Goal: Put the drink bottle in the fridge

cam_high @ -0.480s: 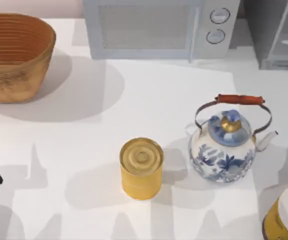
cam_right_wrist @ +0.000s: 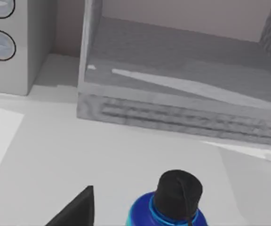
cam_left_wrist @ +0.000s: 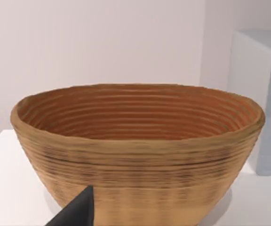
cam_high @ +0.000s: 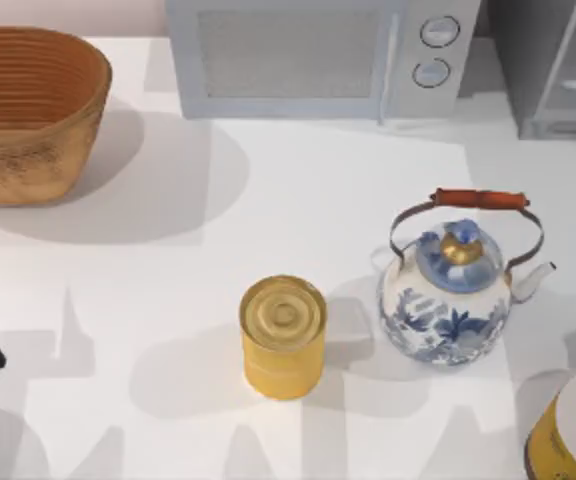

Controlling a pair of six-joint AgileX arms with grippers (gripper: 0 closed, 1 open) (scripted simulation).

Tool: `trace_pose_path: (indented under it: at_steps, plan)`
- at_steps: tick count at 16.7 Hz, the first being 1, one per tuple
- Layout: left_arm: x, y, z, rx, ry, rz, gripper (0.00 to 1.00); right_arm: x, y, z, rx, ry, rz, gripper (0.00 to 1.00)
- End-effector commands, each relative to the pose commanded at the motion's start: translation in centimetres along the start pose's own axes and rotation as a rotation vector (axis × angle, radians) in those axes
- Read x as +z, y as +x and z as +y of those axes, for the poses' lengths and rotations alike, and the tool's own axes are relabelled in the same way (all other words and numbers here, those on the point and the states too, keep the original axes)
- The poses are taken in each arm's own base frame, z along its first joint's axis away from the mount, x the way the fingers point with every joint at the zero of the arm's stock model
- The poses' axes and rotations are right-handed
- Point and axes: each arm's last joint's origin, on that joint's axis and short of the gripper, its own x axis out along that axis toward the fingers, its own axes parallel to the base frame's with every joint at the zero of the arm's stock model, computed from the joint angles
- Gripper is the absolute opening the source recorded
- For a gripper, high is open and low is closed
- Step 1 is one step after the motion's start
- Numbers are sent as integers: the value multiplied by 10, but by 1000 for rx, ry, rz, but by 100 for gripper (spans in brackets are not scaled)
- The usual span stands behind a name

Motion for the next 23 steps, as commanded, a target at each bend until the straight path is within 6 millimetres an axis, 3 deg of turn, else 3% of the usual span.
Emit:
trace_pose_path:
  at_steps: [4,8,14,18,23]
  plan:
    - [0,0,0,0,0,0,100,15,24,-19,22,-157,242,100]
    - [0,0,0,0,0,0,100,30,68,-47,153,-263,457,100]
    - [0,0,0,0,0,0,100,5,123,-86,506,-259,640,100]
    - [0,0,0,0,0,0,100,-5,134,-98,702,-233,588,100]
    - [0,0,0,0,0,0,100,-7,133,-102,782,-229,528,100]
